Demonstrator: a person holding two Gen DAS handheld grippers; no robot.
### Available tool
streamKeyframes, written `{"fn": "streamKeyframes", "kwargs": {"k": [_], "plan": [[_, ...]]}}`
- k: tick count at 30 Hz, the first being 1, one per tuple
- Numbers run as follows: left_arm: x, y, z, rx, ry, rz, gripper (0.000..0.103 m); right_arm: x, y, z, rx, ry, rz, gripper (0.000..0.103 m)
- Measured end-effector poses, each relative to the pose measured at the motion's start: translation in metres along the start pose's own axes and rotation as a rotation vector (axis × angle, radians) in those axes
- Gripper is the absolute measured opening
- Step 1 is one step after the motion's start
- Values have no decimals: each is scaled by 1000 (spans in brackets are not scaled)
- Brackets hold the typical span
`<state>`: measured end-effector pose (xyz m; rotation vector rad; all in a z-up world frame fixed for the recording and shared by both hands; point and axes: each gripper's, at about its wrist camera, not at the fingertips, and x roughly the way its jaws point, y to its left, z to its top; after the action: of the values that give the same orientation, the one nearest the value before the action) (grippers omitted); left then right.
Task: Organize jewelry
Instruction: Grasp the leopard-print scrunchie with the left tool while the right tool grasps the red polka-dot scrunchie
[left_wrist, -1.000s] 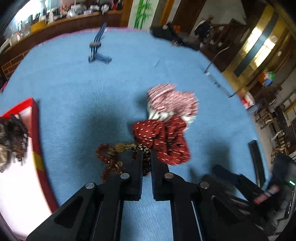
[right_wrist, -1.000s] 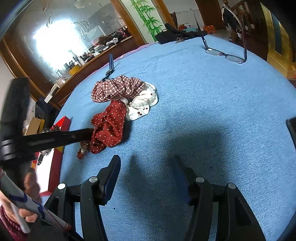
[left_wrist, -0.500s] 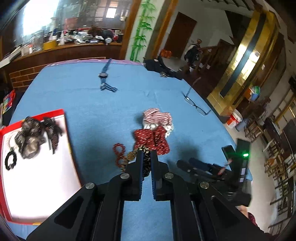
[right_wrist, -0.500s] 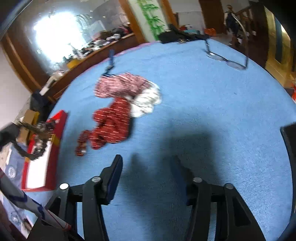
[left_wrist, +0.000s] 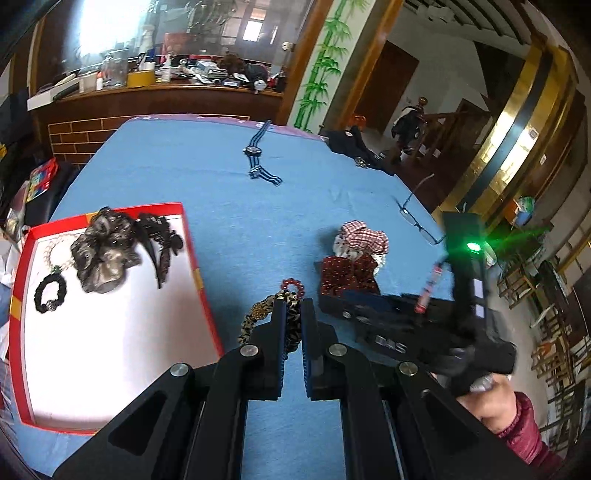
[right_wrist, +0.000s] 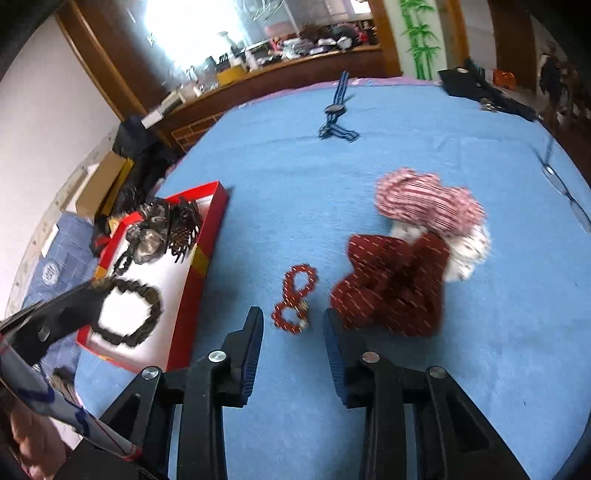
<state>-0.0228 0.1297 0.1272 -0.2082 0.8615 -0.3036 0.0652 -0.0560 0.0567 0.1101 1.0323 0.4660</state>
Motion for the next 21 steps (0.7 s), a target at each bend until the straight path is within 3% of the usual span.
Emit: {"fn": "streamKeyframes", "kwargs": {"k": [2, 6, 10, 12, 14, 18, 20, 21], "plan": [[-1, 6, -1, -10, 0, 3, 7, 11, 2, 4, -3, 22, -18, 28], [-4, 17, -3, -22, -1, 10, 7, -4, -16, 15, 66, -26, -54, 27], [2, 23, -3, -39, 9, 10, 7, -27, -45, 19, 146, -82, -150, 28], [3, 21, -3, -35, 8, 2, 7, -28, -60, 16, 189, -66, -189, 34], [5, 18, -3, -31, 10, -1, 7, -22, -71, 13, 228, -47, -166, 47], [9, 12, -5, -20, 19, 2, 7, 3, -78, 9, 262, -5, -140, 47], [7, 10, -5, -12, 17, 6, 7, 12, -80, 7, 261, 17, -96, 34], [6, 10, -5, -11, 15, 9, 7, 14, -80, 5, 263, 27, -86, 14]]}}
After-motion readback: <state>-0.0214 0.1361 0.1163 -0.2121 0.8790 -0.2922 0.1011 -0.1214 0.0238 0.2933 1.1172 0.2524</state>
